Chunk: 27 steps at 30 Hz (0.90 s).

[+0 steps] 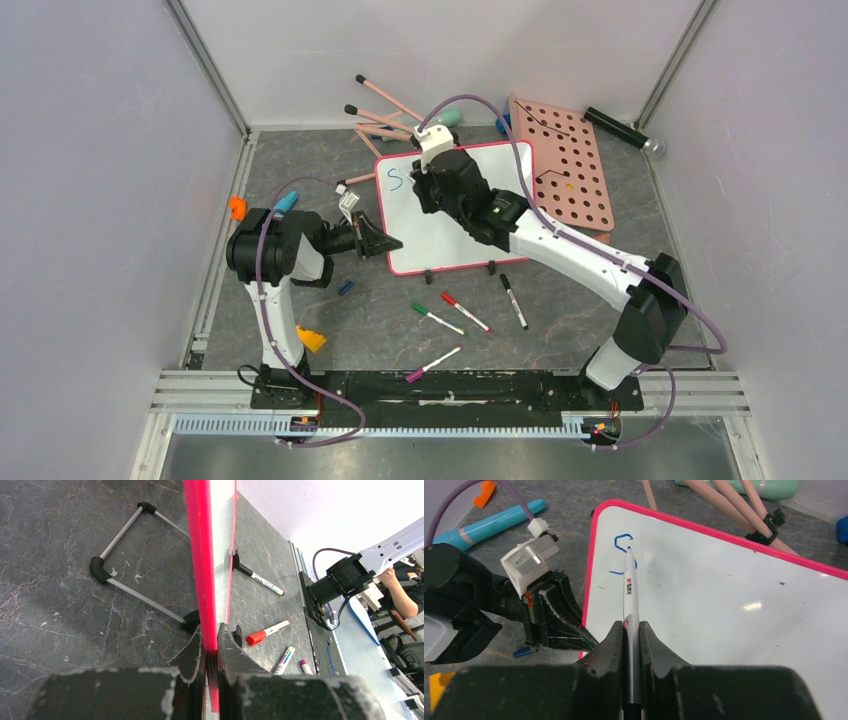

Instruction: Write a sentence on the whiteboard

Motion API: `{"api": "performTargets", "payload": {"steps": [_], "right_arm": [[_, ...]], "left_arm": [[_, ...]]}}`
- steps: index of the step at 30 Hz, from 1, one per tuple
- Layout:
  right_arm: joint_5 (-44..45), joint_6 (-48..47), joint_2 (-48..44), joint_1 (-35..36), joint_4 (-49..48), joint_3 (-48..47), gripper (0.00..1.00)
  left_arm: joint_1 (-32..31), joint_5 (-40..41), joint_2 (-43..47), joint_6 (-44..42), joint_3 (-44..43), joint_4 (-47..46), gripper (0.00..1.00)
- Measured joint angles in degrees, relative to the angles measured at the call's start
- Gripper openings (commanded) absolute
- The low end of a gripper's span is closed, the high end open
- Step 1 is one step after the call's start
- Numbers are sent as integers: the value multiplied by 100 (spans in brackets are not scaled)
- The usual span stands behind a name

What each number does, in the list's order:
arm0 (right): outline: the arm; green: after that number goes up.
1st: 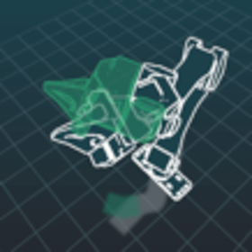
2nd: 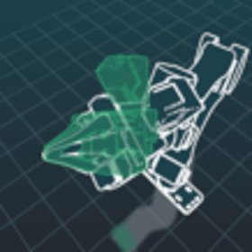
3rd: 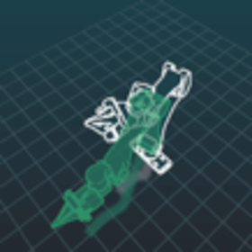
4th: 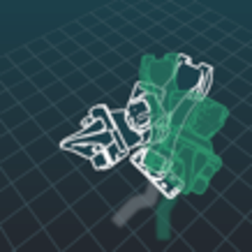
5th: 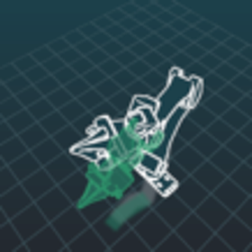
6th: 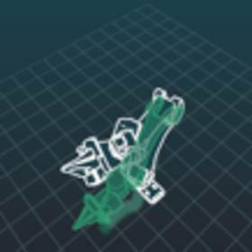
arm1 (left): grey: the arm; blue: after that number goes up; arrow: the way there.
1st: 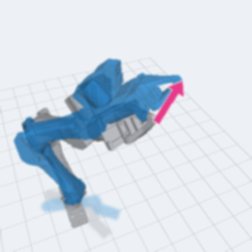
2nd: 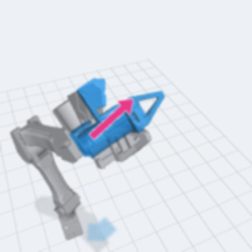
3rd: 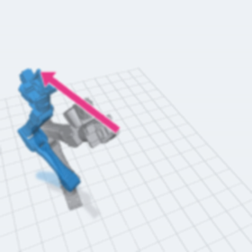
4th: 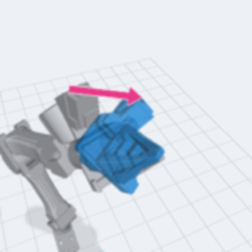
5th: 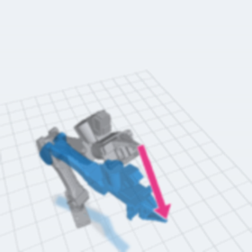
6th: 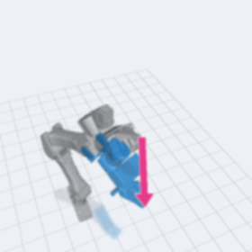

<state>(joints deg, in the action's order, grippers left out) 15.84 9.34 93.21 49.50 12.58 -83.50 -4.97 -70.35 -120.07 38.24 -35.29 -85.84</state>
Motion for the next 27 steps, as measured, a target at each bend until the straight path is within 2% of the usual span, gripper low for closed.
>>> {"api": "performTargets", "payload": {"steps": [27], "right_arm": [[415, -109, 341, -92, 321, -15, 0]], "left_arm": [[0, 0, 0, 0, 0, 2, 2]]}}
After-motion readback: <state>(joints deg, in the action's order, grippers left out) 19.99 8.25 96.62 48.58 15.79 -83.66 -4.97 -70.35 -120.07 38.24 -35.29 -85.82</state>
